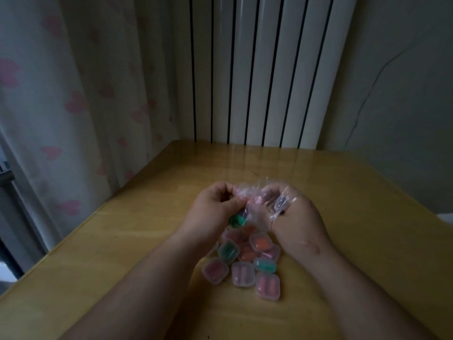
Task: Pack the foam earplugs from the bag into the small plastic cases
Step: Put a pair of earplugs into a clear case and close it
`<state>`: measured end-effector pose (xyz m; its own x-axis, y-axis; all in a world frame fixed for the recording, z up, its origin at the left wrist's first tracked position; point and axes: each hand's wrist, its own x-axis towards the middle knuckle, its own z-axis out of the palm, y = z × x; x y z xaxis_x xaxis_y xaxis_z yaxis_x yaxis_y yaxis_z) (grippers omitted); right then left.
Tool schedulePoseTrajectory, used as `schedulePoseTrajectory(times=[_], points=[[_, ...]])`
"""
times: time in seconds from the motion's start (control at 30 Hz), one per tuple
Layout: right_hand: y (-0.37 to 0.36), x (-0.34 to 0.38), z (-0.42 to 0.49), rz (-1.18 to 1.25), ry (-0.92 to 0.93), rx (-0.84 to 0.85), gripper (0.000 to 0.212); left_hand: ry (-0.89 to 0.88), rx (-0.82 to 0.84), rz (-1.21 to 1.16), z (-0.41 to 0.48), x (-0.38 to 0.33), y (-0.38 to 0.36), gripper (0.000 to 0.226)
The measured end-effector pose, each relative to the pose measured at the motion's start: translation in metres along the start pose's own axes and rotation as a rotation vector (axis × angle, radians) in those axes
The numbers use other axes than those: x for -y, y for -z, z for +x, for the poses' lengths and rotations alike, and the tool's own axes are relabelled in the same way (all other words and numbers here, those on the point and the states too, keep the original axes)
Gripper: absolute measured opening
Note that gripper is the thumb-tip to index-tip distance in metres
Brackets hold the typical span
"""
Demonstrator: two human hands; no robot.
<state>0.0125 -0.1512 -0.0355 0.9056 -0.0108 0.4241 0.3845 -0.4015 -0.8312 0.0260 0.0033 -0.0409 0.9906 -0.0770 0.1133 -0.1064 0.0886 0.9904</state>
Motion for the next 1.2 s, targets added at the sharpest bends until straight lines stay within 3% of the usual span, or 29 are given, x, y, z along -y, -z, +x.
schedulePoseTrajectory(times=[0.13, 0.33, 0.57, 0.73, 0.87, 1.1, 1.2], points=[[0.000, 0.001, -0.002, -0.029, -0.051, 0.102, 0.018, -0.003, -0.006, 0.042, -0.001, -0.001, 0.000, 0.006], [-0.001, 0.001, -0.004, -0.033, -0.037, 0.087, 0.021, 0.000, 0.040, 0.052, -0.001, -0.002, 0.000, 0.022], [-0.002, -0.002, -0.003, -0.054, -0.023, 0.087, 0.015, -0.023, -0.017, 0.116, 0.002, 0.000, 0.001, 0.014], [-0.004, -0.003, -0.002, -0.075, -0.037, 0.158, 0.023, -0.016, 0.012, 0.109, 0.001, 0.001, 0.001, 0.019], [0.000, -0.009, 0.001, -0.106, -0.034, 0.102, 0.027, 0.000, -0.031, 0.048, 0.001, 0.000, -0.001, 0.029], [0.001, -0.010, 0.004, -0.022, -0.104, 0.016, 0.028, 0.059, -0.235, -0.095, 0.001, -0.006, 0.001, 0.024], [0.001, -0.012, 0.004, 0.069, -0.175, -0.009, 0.021, 0.020, -0.190, -0.058, 0.001, -0.008, 0.005, 0.032]])
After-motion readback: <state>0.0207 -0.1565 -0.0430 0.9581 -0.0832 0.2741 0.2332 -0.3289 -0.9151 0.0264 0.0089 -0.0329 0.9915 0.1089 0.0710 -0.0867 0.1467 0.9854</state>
